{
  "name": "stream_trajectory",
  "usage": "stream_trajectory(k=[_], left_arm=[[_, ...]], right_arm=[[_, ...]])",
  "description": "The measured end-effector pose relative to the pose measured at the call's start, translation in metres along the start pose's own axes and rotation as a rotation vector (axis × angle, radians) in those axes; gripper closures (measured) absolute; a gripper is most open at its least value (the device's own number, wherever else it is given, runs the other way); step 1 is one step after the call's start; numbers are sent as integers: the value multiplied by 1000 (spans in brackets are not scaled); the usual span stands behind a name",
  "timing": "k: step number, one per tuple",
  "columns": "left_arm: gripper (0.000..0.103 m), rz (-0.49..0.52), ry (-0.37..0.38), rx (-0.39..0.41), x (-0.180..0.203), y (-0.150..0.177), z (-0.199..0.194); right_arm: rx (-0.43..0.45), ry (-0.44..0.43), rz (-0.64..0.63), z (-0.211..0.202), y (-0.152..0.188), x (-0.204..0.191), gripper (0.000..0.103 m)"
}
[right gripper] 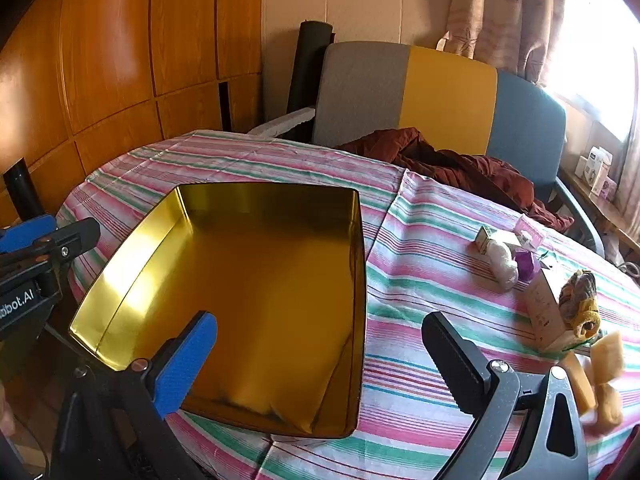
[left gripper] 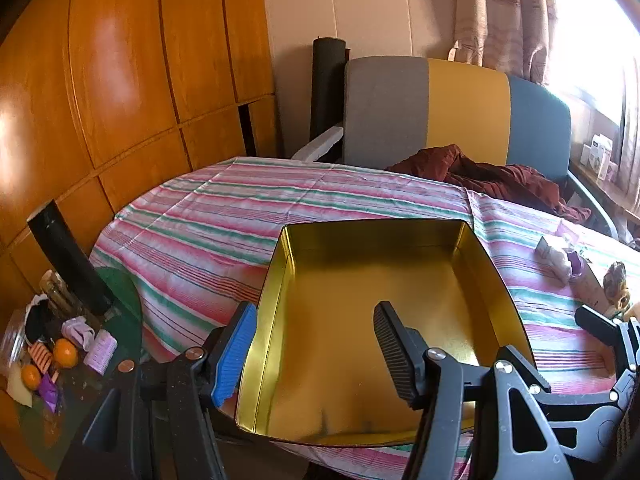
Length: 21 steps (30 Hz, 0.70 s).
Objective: Organize objects
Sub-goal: 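Move the left tool from the gold tray toward the sponges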
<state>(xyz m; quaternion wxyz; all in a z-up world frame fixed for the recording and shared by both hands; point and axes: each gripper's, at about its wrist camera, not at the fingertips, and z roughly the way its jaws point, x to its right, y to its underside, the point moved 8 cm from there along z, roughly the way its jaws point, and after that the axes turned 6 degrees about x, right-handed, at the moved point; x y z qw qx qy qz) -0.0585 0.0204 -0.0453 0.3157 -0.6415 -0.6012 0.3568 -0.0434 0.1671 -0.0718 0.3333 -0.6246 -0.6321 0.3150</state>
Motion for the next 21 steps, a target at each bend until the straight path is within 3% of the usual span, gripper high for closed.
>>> stream_trajectory(k=[12,21], left_arm=[[41,63,37,1,24,-5,-2],[41,88,198,-13,59,-4,-2]], right_arm=[[25,35,57,-6,-3,30,0],[29,96,116,-11,0,67,0]])
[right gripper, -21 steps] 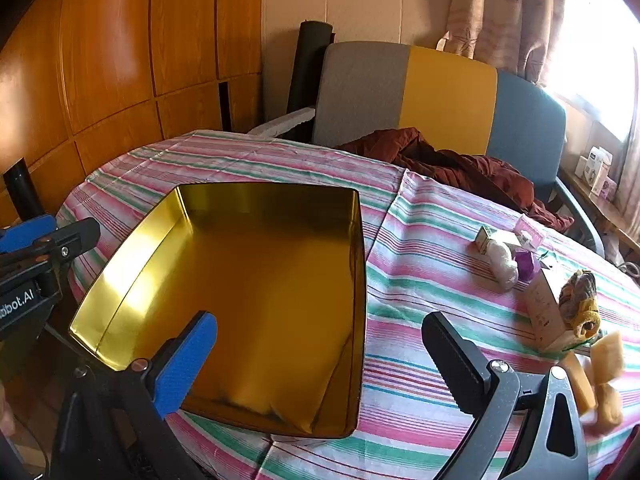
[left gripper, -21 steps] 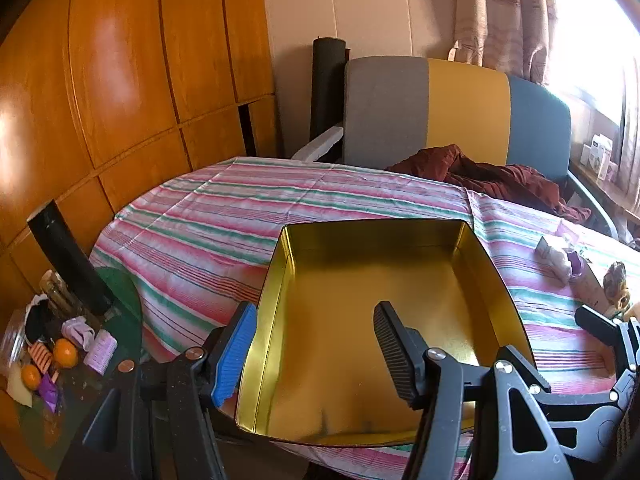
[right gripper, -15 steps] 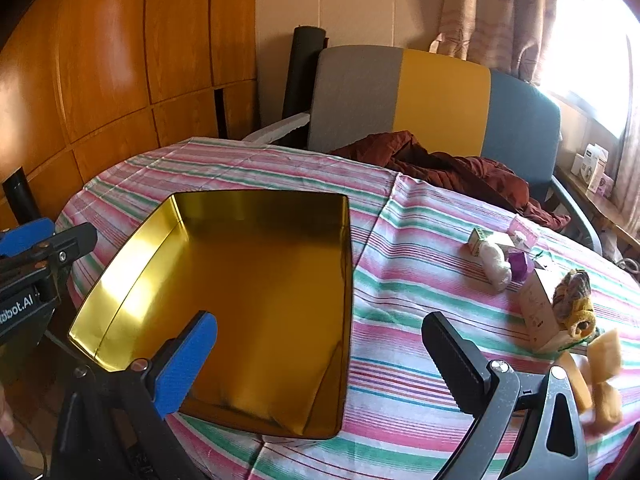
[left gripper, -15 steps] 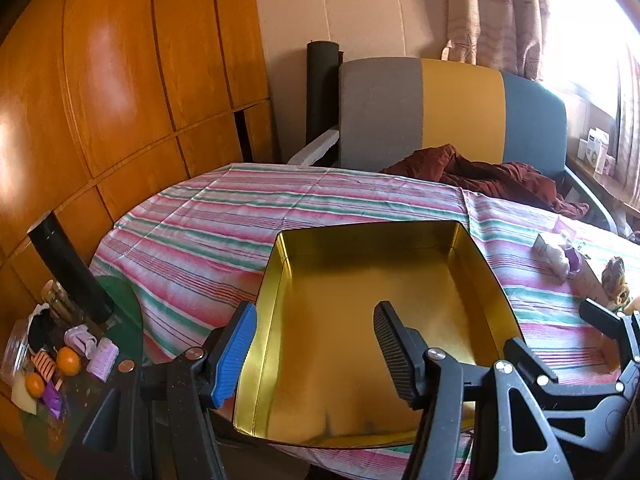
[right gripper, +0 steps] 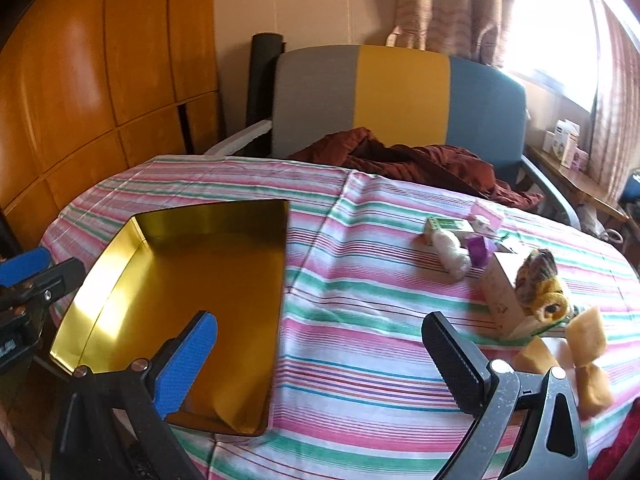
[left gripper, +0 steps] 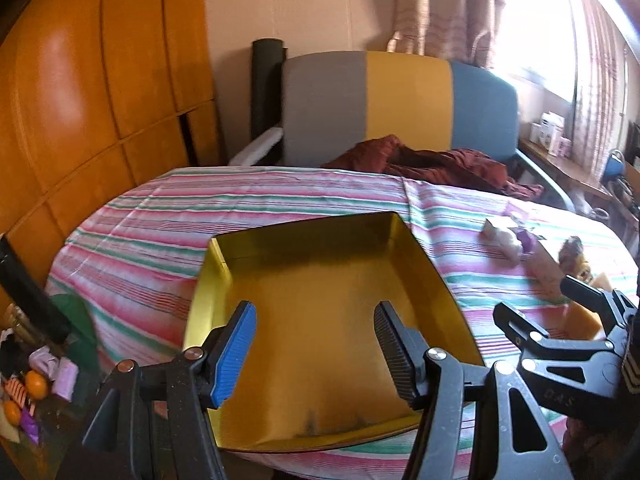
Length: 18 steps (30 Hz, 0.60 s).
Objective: Organize objects
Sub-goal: 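Move the left tool from the gold tray toward the sponges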
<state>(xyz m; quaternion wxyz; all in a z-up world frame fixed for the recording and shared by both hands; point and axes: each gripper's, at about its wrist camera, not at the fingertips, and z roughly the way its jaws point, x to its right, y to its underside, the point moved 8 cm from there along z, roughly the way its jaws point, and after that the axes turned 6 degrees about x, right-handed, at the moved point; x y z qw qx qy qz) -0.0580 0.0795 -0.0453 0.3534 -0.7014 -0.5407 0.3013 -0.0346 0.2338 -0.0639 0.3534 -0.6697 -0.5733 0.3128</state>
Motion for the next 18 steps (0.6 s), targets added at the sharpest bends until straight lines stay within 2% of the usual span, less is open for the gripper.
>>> stream_trajectory(k=[8,18], left_arm=[[41,43,64,-17,26,-2,8],[41,88,122,-36,58,-5,16]], right_arm=[[-1,47,25,-5,1,27,0],[-12,130,104,-13,4,79,0]])
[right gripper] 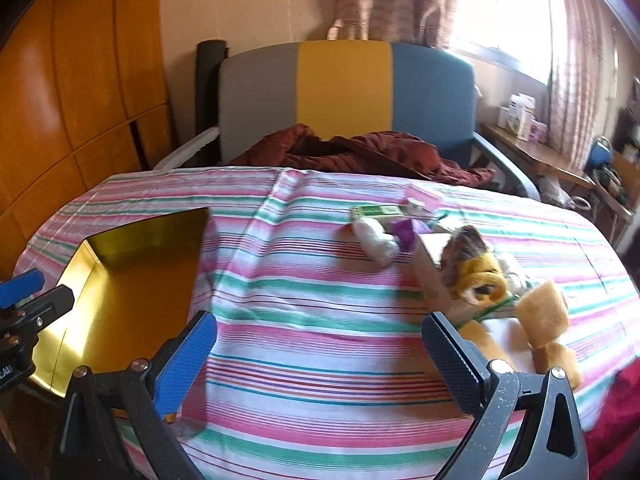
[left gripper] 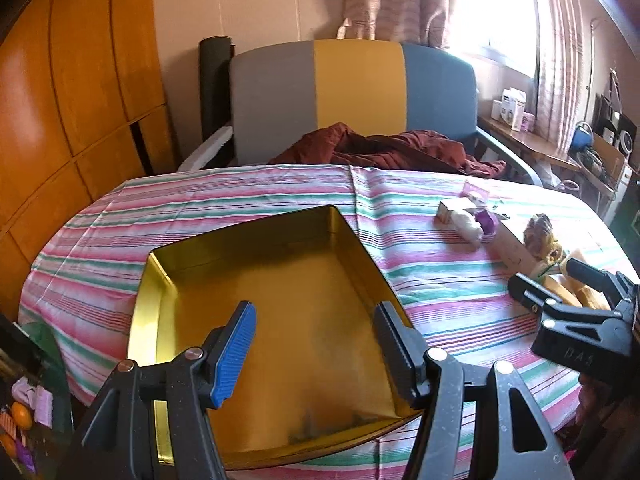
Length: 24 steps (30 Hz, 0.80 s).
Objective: Organize objects
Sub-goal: 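Move the left tool from the gold tray toward the sponges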
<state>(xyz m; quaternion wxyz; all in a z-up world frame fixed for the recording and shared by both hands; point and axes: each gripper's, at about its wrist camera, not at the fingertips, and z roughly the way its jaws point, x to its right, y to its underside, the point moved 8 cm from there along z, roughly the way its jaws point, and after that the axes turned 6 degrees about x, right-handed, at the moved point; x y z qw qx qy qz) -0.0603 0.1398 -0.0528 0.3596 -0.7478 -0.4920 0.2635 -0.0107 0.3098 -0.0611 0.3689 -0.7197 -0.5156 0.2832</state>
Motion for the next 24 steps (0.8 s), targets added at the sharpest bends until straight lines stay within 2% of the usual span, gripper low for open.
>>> stream_trajectory(k=[10,18,22,24], left_arm=[[40,74,98,-28,39,0,8],[34,63,324,-133,90,5,13],[34,110,426,-142,127,4,13],[34,135,456,-174,142,8,17]], right_arm=[[5,124,79,-11,-2,69,0],[-26,247,187,-31,9,147,0],[-23,332,252,-48,14,194,0],[-29,365,298,-56,19,217,0]])
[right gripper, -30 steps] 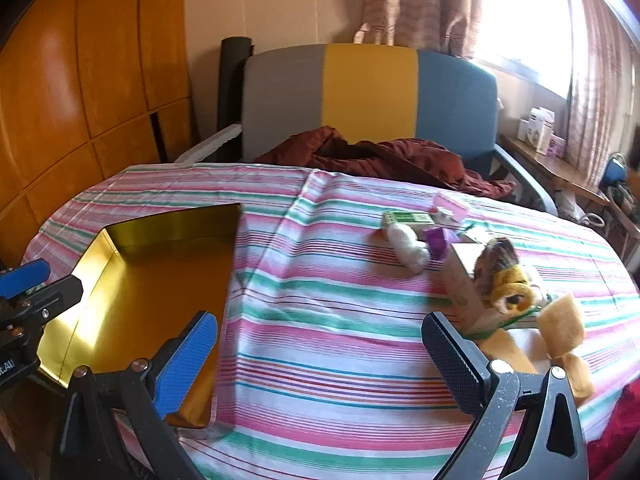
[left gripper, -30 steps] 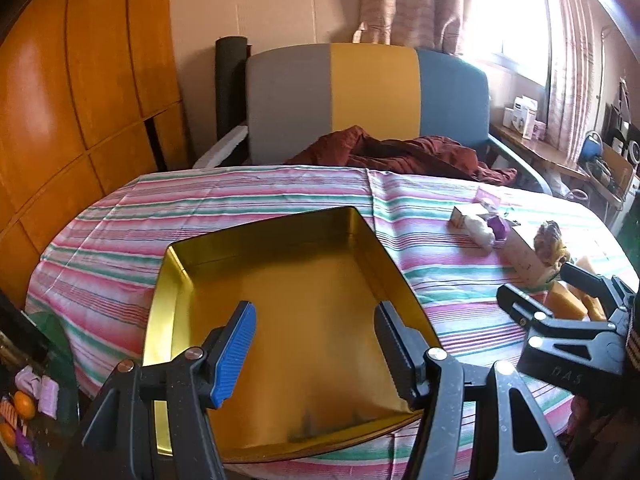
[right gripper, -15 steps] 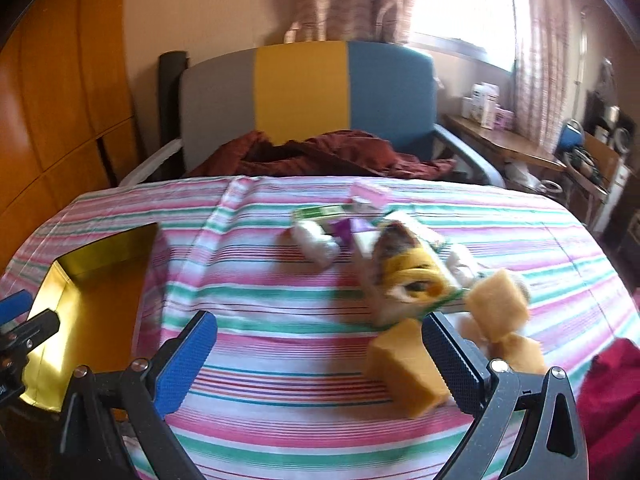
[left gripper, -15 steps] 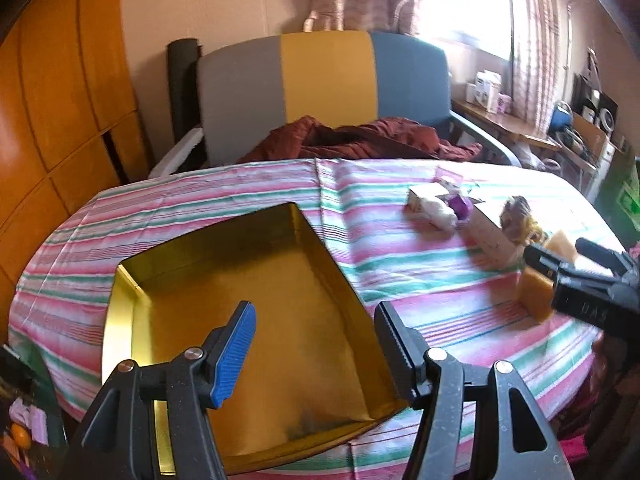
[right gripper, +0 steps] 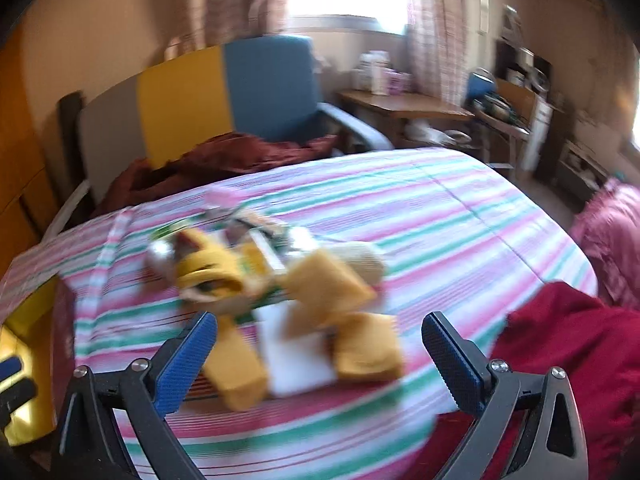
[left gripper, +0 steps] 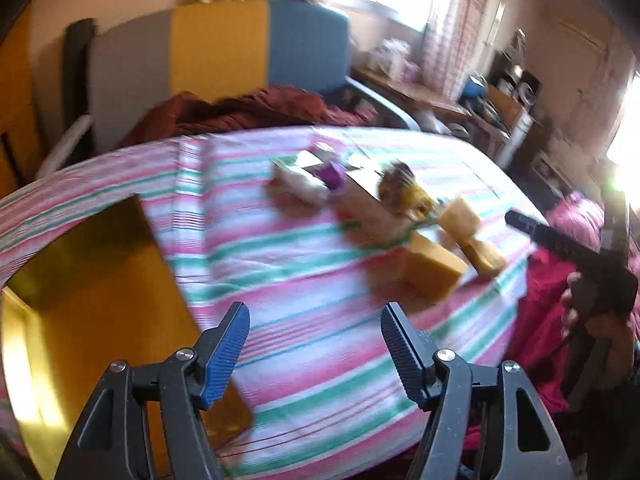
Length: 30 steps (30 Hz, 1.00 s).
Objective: Organize objects
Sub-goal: 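Move the left tool from the gold tray toward the sponges, then grasp the yellow sponge with the left gripper and lift it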
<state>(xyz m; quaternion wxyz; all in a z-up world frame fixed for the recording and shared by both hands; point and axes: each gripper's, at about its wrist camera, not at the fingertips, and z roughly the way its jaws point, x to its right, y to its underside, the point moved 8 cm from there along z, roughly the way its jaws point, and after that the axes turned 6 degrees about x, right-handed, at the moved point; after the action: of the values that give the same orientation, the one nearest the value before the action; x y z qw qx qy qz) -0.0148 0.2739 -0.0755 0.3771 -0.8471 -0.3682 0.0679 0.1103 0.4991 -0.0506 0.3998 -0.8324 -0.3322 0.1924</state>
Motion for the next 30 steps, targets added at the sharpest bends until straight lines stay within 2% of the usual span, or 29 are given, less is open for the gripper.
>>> stream_trajectory(k=[3,7,10,12,14,19,28,30], left_arm=[[34,28,44,-62,21,3,21],[34,79,84,-92,45,1,39],[33,130,127,-93,67,-3,55],[27,159,169,-106,83,-5,67],[19,206,176,-97,92,-7,77],[15,291,177,-74,118,-16,99],[13,333,184,-133,138,-11,143],[18,345,173,-131,138,-10,149]], right_arm=[[-23,35,74,2,-1,32,0],[-37,75,103,4,1,61,0],[-53,75,128,7,3,72,0],[-66,76,142,10,7,77,0],[-80,69,151,14,11,79,0],[-107,52,158,24,21,81,0],[-131,38,162,33,27,80,0],[-139,42,157,35,28,80,0]])
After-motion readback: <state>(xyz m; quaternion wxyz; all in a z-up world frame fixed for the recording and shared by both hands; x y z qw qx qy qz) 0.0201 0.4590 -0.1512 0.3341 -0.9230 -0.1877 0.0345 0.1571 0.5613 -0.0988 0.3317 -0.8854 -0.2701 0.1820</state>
